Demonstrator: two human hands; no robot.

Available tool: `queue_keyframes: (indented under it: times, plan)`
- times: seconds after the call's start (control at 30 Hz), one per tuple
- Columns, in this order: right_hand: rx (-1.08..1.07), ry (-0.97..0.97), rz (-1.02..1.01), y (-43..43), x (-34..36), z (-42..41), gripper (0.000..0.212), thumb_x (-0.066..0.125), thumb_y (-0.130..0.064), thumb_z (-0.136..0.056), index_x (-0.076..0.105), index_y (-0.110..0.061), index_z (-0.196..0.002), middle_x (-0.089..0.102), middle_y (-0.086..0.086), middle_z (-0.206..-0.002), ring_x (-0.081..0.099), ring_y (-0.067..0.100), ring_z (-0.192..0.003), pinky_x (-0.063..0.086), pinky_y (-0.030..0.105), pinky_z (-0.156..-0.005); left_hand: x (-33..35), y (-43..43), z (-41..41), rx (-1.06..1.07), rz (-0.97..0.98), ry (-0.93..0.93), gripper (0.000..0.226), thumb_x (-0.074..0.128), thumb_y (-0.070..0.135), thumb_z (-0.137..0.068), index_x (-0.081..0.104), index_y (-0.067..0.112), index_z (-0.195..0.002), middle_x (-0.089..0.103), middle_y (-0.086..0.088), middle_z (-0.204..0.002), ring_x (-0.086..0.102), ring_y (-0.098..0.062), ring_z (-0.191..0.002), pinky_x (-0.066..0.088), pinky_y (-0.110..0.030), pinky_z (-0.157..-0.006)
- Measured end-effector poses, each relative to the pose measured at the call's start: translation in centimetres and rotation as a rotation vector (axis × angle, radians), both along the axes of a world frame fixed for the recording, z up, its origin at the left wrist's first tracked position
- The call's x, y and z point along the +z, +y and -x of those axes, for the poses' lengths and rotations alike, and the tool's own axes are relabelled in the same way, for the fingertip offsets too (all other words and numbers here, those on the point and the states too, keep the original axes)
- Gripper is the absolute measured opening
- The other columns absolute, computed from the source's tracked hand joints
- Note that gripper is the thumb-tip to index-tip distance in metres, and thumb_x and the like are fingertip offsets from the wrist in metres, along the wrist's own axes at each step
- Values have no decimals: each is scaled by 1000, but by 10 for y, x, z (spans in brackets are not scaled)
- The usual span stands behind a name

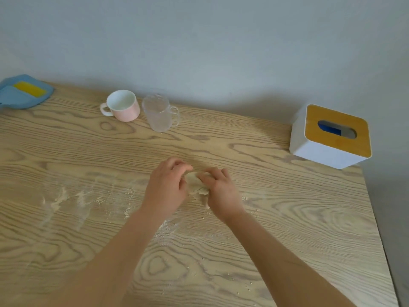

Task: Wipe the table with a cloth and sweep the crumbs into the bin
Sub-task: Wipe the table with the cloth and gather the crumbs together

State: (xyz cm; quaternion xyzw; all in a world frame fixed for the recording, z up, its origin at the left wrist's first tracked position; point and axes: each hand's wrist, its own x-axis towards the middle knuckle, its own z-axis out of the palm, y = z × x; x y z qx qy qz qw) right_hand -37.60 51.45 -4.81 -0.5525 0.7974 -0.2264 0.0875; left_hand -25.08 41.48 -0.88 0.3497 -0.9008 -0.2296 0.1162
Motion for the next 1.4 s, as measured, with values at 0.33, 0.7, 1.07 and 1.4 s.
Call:
queue_keyframes:
  times: [0.33, 0.7, 1.07, 1.4]
  plan:
    - [-806, -1, -213, 109, 6, 110, 50, 45, -1, -85, 47, -14, -133, 43, 12, -129, 37, 31, -108, 35, 39, -93, -1, 24, 9, -84, -19, -3, 39, 55, 6, -86, 59, 22, -121, 50, 6, -120, 46, -13, -112, 38, -29, -97]
    - [-332, -115, 11, 62, -2, -13, 55, 48, 3, -82, 50, -18, -133, 50, 7, -117, 43, 27, -98, 44, 35, -85, -1, 50, 15, -126, 22, 3, 32, 60, 8, -84, 62, 21, -112, 53, 4, -114, 52, -16, -106, 41, -29, -90]
    - [-996, -40, -28, 223, 11, 132, 48, 48, -7, -89, 48, -22, -134, 42, 9, -124, 44, 30, -111, 42, 39, -88, -3, 79, 40, -276, 3, -42, 41, 54, 9, -87, 54, 24, -125, 47, 7, -121, 46, -13, -111, 39, -28, -97]
    - [-724, 7, -119, 170, -18, 30, 51, 60, -15, -83, 48, -12, -132, 49, 16, -124, 41, 36, -107, 46, 42, -84, -13, 102, 63, -362, 13, -74, 39, 58, 10, -85, 57, 22, -122, 49, 6, -119, 50, -14, -107, 43, -31, -94]
